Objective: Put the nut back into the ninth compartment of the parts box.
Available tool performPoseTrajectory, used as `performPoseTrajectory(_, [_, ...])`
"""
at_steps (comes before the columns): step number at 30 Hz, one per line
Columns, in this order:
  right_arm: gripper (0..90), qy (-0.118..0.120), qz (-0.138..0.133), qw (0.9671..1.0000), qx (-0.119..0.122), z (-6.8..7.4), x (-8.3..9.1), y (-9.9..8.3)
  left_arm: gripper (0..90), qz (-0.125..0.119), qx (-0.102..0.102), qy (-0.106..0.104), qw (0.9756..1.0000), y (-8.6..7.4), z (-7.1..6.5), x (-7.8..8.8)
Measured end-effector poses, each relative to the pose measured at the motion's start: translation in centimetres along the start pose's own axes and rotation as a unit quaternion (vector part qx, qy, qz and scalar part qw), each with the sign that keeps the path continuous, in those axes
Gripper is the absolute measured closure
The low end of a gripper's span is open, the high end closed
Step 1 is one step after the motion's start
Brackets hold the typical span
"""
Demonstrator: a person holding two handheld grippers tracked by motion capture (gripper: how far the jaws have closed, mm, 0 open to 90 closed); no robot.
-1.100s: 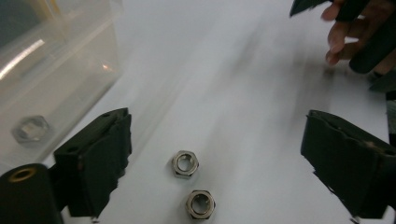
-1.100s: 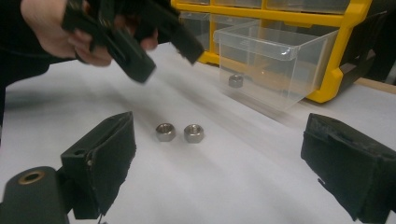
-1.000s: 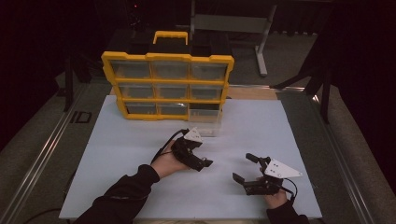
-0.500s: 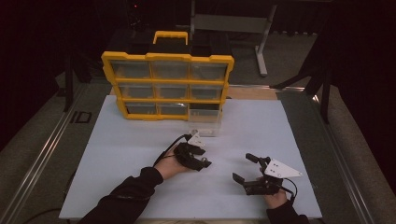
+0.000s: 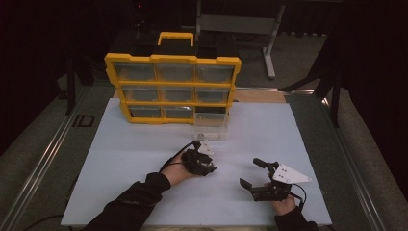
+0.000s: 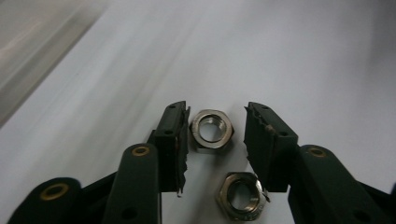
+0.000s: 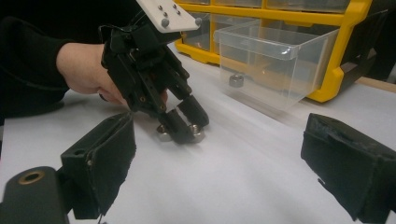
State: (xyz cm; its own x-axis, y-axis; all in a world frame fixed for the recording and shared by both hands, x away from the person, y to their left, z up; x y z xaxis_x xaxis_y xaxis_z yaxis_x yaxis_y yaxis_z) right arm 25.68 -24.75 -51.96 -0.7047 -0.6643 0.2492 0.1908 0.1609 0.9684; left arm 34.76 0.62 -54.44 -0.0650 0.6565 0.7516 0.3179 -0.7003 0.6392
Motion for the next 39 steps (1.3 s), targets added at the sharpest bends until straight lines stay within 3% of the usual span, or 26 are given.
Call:
performPoseTrajectory(15, [10.3, 0.000, 0.000, 1.0000, 0.000, 0.0, 0.0, 0.0, 67.1, 0.015, -0.008, 0.012, 0.9998, 0.4, 0.1, 0.0])
performPoseTrajectory(19, [10.3, 0.000, 0.000, 1.0000, 0.001, 0.0, 0.0, 0.0, 68.7, 0.008, -0.005, 0.013, 0.9999, 0.7, 0.2, 0.2])
performPoseTrajectory(29, [10.3, -0.001, -0.001, 1.0000, 0.001, 0.0, 0.0, 0.0, 68.8, -0.005, -0.007, 0.012, 0.9999, 1.9, 0.5, 2.1])
performPoseTrajectory(39, [10.3, -0.001, -0.001, 1.0000, 0.001, 0.0, 0.0, 0.0, 68.8, -0.027, -0.005, 0.026, 0.9993, 3.6, 1.1, 4.8])
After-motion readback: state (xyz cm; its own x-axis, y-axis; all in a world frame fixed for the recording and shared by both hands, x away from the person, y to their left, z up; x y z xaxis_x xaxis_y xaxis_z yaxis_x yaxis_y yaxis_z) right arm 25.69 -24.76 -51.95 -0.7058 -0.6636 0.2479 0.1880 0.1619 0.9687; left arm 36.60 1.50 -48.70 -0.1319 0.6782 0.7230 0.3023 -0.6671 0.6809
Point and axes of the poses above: each handheld gripper's, and its own axes: x roughly backward along the jaws, y roughly out of its top, z roughly to its left, the point moved 2 cm from there along -x, roughly forward along the jaws, and after that the axes turned 9 degrees about -y, right-handed, at the moved point
